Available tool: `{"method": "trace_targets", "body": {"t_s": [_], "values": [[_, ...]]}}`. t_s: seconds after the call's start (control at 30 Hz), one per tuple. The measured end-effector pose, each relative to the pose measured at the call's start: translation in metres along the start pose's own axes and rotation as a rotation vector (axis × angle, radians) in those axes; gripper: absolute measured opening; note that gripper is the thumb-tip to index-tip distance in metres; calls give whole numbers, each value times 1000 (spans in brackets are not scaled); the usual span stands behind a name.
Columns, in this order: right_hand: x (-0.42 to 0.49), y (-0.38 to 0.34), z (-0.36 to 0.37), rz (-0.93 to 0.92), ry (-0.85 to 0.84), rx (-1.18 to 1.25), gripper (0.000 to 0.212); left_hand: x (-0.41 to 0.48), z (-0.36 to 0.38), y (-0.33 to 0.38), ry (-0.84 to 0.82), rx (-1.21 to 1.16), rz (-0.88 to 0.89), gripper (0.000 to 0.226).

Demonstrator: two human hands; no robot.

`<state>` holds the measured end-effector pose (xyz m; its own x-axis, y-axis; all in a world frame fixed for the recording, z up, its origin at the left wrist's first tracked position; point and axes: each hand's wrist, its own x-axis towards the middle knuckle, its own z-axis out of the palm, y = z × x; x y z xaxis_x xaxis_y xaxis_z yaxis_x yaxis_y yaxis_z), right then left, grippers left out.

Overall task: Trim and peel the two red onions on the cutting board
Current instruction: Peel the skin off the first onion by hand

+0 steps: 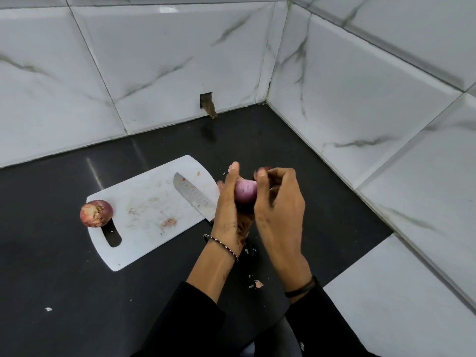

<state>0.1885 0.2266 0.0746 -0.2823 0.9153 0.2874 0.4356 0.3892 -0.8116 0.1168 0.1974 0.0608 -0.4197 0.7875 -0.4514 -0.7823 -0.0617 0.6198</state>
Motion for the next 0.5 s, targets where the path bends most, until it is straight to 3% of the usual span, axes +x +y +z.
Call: {"method": "trace_targets", "body": {"t_s": [0.07, 0.13, 0.3, 0.5], "values": [[2, 0, 6, -28, 77, -143, 21, -2, 5, -3, -21, 93, 26, 47], [8, -1, 6, -10, 131, -208, 25, -4, 10, -7, -11, 130, 22, 44], [33, -1, 3, 108, 85, -294, 43, 2, 8, -11, -18, 43, -34, 36], [39, 15, -4, 270, 60, 104, 50, 7, 6, -2, 43, 81, -44, 50]]}}
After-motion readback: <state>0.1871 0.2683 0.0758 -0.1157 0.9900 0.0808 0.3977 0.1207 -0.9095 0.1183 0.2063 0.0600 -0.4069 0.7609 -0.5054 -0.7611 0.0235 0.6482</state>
